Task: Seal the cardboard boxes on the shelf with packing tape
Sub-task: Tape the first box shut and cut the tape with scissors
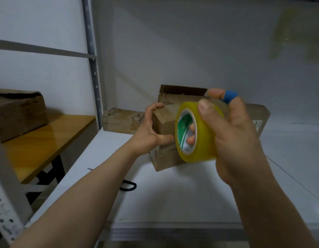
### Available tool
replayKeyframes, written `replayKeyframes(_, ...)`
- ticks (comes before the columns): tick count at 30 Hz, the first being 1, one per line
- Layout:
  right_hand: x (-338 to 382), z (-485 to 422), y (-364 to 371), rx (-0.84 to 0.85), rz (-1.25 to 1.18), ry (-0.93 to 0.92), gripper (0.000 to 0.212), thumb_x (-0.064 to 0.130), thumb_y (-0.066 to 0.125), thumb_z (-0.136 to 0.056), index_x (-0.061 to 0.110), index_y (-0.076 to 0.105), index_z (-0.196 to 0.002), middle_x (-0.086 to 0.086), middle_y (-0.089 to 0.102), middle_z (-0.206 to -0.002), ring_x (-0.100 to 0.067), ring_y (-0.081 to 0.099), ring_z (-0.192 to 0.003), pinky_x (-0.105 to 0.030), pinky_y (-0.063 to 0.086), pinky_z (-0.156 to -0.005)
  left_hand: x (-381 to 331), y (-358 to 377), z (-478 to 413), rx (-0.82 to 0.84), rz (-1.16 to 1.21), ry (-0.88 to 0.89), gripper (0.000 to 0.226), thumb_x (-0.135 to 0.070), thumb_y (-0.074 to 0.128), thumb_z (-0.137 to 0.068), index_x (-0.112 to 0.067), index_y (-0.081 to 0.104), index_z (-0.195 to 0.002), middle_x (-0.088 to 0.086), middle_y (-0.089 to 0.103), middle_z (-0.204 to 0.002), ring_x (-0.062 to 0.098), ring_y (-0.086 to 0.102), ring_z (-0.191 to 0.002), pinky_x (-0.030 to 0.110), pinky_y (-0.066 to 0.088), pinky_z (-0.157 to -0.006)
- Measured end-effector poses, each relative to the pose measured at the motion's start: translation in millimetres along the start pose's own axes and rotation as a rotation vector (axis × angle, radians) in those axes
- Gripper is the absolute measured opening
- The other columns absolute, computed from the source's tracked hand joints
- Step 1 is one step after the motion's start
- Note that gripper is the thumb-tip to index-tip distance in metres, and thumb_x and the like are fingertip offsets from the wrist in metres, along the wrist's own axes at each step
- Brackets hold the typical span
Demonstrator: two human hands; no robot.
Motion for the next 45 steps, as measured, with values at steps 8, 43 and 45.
replayKeyframes(8,-40.7,30.5,-11.6,0.005,0.043,0.121,0.023,0.025,0.062,-0.094,0.037,0.053,-0.112,0.015,0.069,-0.083,-0.016,0.073,-0.066,-0.030,0.057,-0.052,6.0,-0.5,-1.6,-0.027,0.066,-0.025,0.093,0.004,0.084,-0.074,-0.036,0.030,-0.139,-0.002,0.047,-0.131,0.017,0.060,-0.117,0.026,0.056,-0.088)
replayKeyframes(43,-85.8,2.8,-6.6,0.156,0.189,0.270,0.030,0.040,0.070,-0.091,0.044,0.064,-0.121,0.008,0.056,-0.128,-0.012,0.066,-0.101,-0.020,0.058,-0.065,2.0,-26.3,-18.3,-0.028,0.030,-0.302,0.075,-0.023,0.083,-0.071,-0.036,0.039,-0.130,0.005,0.052,-0.125,0.033,0.064,-0.106,0.045,0.062,-0.069)
replayKeyframes(45,-71.1,-1.6,-13.2,0.174,0.079,0.152,0.043,0.038,0.078,-0.084,0.043,0.063,-0.124,0.004,0.067,-0.121,-0.019,0.071,-0.102,-0.031,0.060,-0.075,1.6,-31.3,-17.1,-0.075,0.073,-0.382,0.076,-0.032,0.080,-0.068,-0.035,0.039,-0.133,0.006,0.056,-0.122,0.034,0.066,-0.100,0.045,0.061,-0.065)
Point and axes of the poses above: each hand's wrist, its own z-axis away from the middle knuckle, its own y-axis out of the palm, x = y × z, the point moved 4 cm from there along -z, towards the middle knuckle
